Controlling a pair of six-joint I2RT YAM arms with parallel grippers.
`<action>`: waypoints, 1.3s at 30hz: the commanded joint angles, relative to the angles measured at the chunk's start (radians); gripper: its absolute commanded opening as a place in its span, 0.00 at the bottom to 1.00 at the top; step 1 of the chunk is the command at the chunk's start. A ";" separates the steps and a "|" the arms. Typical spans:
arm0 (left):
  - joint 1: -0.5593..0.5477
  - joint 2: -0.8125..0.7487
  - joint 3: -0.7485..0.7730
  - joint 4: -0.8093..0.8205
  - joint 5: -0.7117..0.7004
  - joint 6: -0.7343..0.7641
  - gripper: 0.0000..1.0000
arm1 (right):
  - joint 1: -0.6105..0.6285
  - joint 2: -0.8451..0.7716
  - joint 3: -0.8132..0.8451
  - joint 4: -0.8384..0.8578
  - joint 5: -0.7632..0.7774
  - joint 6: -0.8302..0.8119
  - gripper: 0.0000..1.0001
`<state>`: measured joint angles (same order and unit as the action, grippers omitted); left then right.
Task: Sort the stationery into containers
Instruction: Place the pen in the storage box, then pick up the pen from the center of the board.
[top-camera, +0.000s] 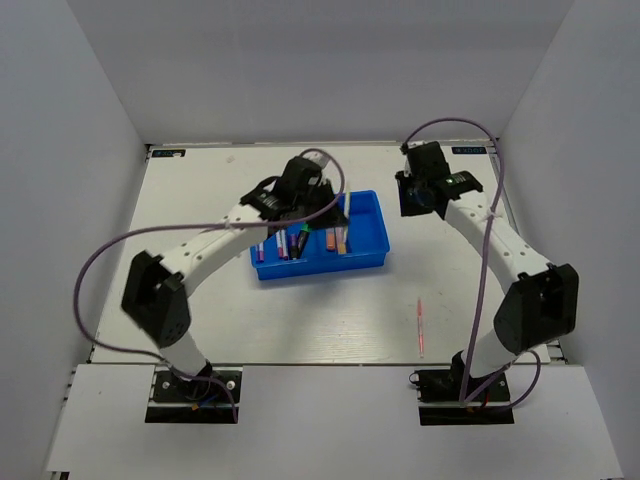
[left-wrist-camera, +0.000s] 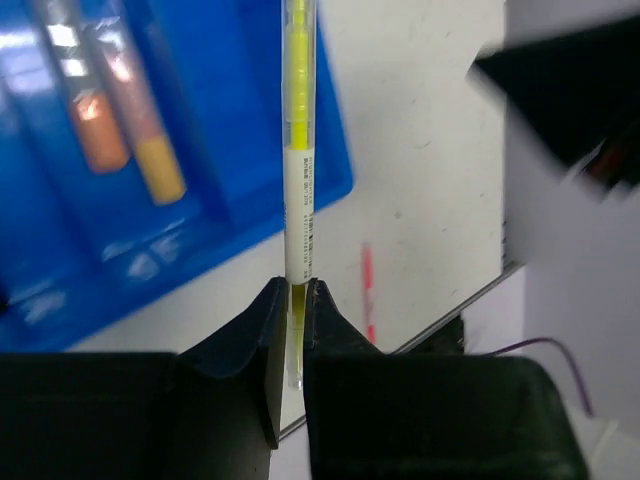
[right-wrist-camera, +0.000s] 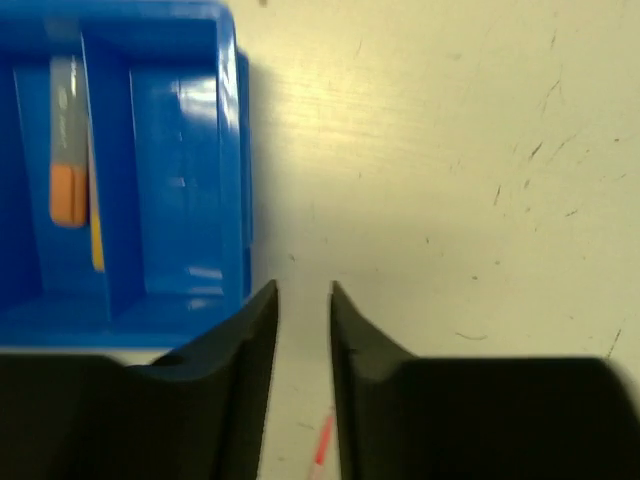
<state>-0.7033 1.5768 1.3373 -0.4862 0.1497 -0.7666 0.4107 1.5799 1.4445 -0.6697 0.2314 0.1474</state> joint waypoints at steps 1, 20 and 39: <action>0.002 0.121 0.217 0.012 0.090 -0.037 0.00 | -0.021 -0.095 -0.082 -0.013 -0.113 -0.057 0.34; -0.016 0.517 0.450 -0.095 -0.013 -0.091 0.36 | -0.096 -0.383 -0.424 -0.045 -0.313 -0.178 0.67; -0.205 -0.016 0.114 -0.164 -0.228 0.138 0.19 | -0.093 -0.314 -0.483 -0.347 -0.409 -0.361 0.38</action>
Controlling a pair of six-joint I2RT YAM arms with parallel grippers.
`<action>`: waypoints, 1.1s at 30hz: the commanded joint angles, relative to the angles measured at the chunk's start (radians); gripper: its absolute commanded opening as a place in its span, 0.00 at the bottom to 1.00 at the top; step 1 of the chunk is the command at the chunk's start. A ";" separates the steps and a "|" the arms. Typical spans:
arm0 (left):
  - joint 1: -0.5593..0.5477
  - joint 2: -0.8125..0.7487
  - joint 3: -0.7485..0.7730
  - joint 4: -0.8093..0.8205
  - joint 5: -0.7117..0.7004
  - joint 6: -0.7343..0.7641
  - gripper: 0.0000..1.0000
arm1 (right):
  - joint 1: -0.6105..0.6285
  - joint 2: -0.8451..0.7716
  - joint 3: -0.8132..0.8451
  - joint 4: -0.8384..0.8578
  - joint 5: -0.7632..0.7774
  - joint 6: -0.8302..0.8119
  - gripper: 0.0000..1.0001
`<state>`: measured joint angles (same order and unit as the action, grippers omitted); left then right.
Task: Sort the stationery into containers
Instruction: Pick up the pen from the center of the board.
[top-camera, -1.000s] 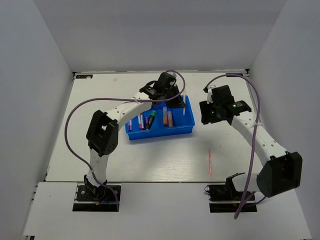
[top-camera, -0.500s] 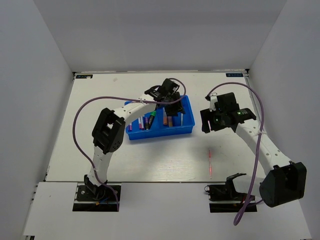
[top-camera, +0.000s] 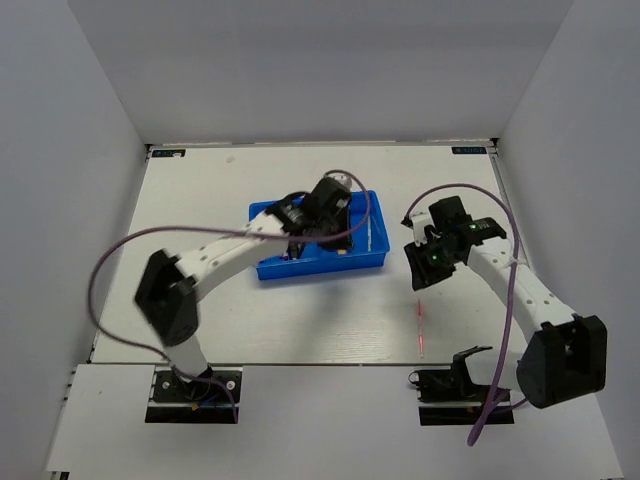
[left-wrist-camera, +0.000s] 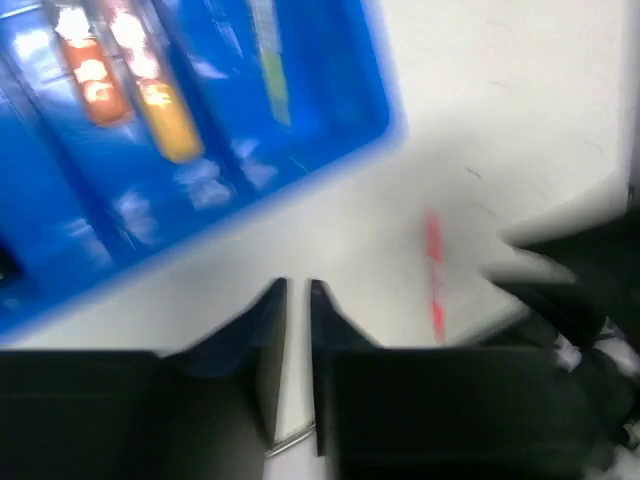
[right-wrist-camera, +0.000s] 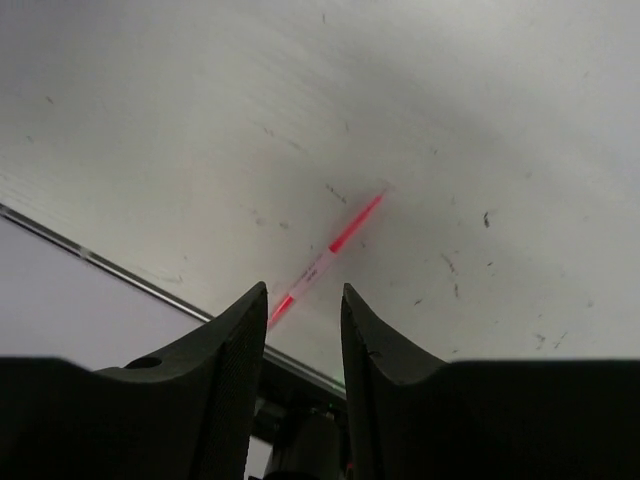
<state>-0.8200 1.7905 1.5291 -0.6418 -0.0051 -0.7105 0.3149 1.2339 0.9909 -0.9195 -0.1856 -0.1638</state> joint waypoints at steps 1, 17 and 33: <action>-0.109 -0.296 -0.209 -0.004 -0.113 0.089 0.30 | 0.000 0.054 -0.056 -0.099 0.012 -0.051 0.39; -0.447 -0.647 -0.659 0.004 -0.404 -0.021 0.81 | 0.006 0.254 -0.121 0.036 0.055 0.049 0.47; -0.510 -0.802 -0.797 -0.002 -0.501 -0.092 0.82 | 0.021 0.424 -0.147 0.151 0.176 0.190 0.25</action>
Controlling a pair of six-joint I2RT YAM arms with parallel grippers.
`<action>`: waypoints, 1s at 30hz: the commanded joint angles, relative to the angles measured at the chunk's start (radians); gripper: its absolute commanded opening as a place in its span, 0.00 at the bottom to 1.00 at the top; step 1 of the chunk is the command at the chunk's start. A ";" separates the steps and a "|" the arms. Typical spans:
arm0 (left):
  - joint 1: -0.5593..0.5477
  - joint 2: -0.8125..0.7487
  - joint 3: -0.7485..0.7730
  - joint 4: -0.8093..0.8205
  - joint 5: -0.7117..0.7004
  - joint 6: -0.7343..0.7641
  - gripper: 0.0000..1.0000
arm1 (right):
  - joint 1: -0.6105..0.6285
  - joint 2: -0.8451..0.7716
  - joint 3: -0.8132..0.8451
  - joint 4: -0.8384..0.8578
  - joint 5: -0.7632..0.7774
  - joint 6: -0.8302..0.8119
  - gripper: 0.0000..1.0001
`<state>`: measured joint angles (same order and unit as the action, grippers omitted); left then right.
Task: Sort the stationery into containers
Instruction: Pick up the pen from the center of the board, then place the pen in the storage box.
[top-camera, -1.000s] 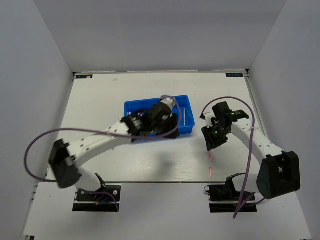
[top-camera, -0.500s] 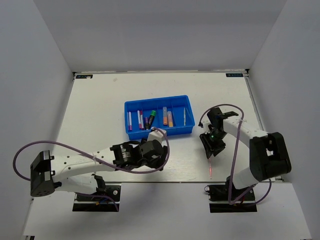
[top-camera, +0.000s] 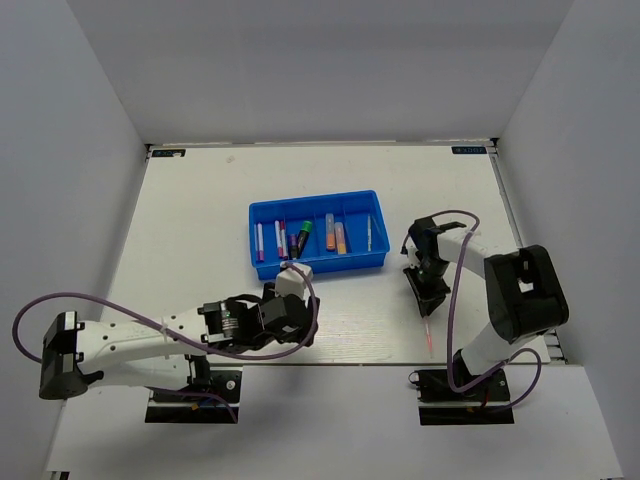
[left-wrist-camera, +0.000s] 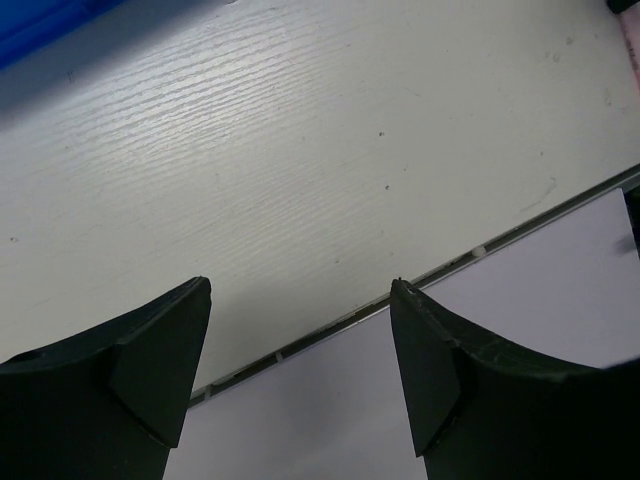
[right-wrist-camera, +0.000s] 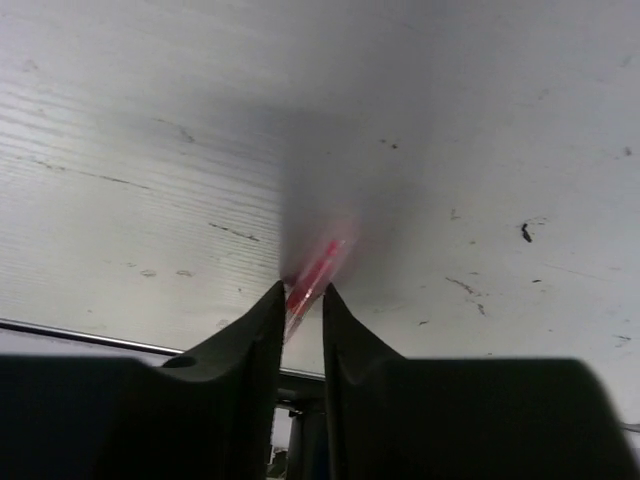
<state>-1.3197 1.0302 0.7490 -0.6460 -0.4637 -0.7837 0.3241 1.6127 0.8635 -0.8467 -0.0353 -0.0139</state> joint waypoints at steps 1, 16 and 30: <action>-0.012 -0.050 -0.031 -0.001 -0.047 -0.025 0.82 | 0.013 0.059 -0.020 0.078 0.028 0.043 0.22; -0.012 -0.073 -0.030 -0.035 -0.061 -0.028 0.82 | 0.006 -0.105 0.114 0.048 -0.075 0.034 0.05; -0.013 -0.078 0.010 -0.095 -0.087 -0.034 0.82 | 0.006 -0.073 0.550 -0.061 -0.258 0.032 0.05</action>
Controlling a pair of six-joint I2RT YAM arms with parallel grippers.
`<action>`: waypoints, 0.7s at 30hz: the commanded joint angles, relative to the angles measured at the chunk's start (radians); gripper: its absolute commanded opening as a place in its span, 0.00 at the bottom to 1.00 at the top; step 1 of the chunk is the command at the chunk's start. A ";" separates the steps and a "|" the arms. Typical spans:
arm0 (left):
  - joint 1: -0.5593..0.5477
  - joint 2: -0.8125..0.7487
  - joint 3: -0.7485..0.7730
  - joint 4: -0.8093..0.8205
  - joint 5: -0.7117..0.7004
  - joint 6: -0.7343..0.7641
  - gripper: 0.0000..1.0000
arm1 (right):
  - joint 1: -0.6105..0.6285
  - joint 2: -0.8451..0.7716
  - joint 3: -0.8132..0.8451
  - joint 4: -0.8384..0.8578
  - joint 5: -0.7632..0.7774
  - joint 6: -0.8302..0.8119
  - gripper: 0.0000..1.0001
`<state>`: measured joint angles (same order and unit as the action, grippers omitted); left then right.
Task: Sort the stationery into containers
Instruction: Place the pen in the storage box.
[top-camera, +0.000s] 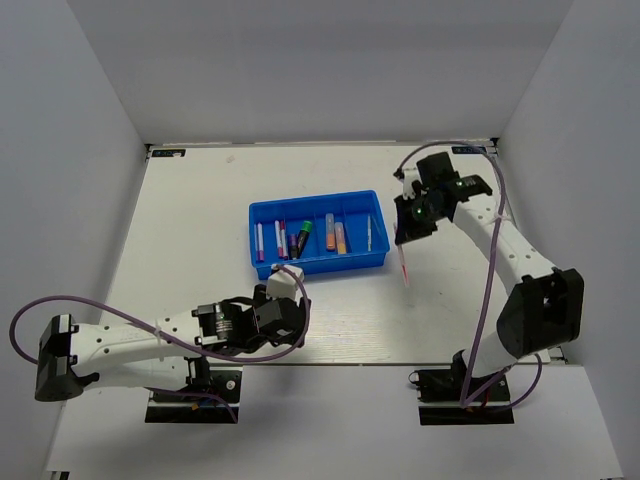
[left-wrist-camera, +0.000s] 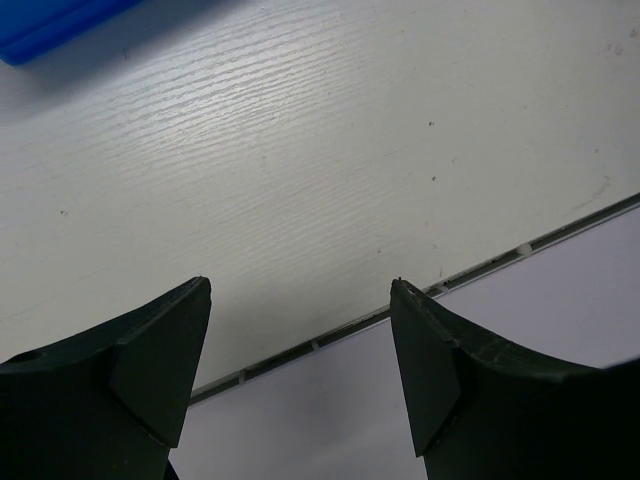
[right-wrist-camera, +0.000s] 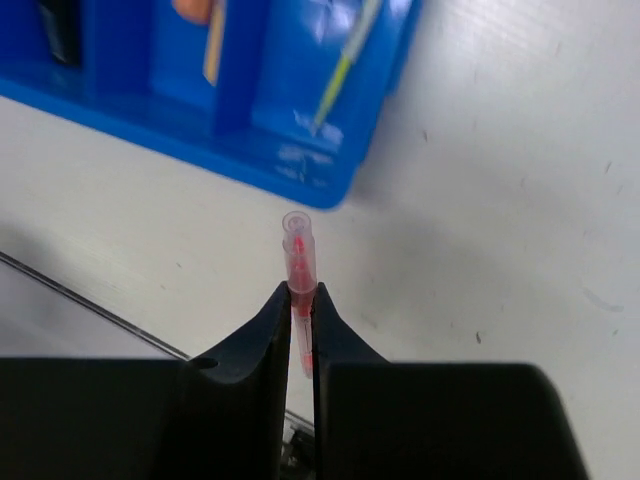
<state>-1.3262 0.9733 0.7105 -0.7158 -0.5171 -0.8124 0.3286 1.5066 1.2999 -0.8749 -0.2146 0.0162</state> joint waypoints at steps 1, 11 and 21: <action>-0.005 -0.022 0.050 -0.034 -0.038 -0.004 0.82 | 0.003 0.044 0.171 -0.029 -0.081 0.022 0.05; -0.010 -0.007 0.081 -0.109 -0.066 -0.033 0.84 | 0.004 0.332 0.551 0.111 -0.106 0.142 0.05; -0.010 -0.027 0.098 -0.120 -0.115 -0.015 0.99 | 0.020 0.478 0.475 0.224 -0.066 0.111 0.46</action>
<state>-1.3304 0.9730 0.7704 -0.8307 -0.5911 -0.8345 0.3408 2.0003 1.7966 -0.6945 -0.2829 0.1318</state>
